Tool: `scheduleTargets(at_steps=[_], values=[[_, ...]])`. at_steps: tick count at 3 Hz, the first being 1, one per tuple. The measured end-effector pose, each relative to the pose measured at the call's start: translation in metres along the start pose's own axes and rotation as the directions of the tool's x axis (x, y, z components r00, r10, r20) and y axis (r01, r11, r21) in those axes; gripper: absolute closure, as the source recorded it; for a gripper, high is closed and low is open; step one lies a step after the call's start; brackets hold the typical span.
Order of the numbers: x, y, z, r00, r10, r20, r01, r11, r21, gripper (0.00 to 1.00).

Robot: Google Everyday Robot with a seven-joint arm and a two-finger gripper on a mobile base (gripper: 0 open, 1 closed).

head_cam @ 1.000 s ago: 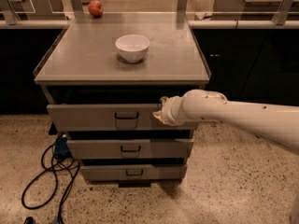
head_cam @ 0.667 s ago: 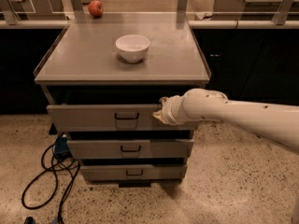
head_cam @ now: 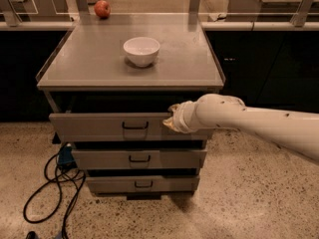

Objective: Open top drawer

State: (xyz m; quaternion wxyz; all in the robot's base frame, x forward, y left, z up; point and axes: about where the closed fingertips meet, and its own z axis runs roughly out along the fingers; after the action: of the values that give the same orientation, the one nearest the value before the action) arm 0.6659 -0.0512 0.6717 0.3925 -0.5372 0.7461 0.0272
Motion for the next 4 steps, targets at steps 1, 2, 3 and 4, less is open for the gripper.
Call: scheduleTargets(at_steps=[1, 2, 3, 4], values=[[0.004, 0.013, -0.005, 1.000, 0.001, -0.002, -0.001, 1.0000, 0.007, 1.00], [0.002, 0.013, -0.009, 1.000, 0.001, -0.002, -0.001, 1.0000, 0.007, 1.00], [0.008, 0.028, -0.017, 1.000, 0.004, -0.005, -0.004, 0.9999, 0.014, 1.00], [0.006, 0.028, -0.022, 1.000, 0.004, -0.005, -0.004, 0.9999, 0.014, 1.00]])
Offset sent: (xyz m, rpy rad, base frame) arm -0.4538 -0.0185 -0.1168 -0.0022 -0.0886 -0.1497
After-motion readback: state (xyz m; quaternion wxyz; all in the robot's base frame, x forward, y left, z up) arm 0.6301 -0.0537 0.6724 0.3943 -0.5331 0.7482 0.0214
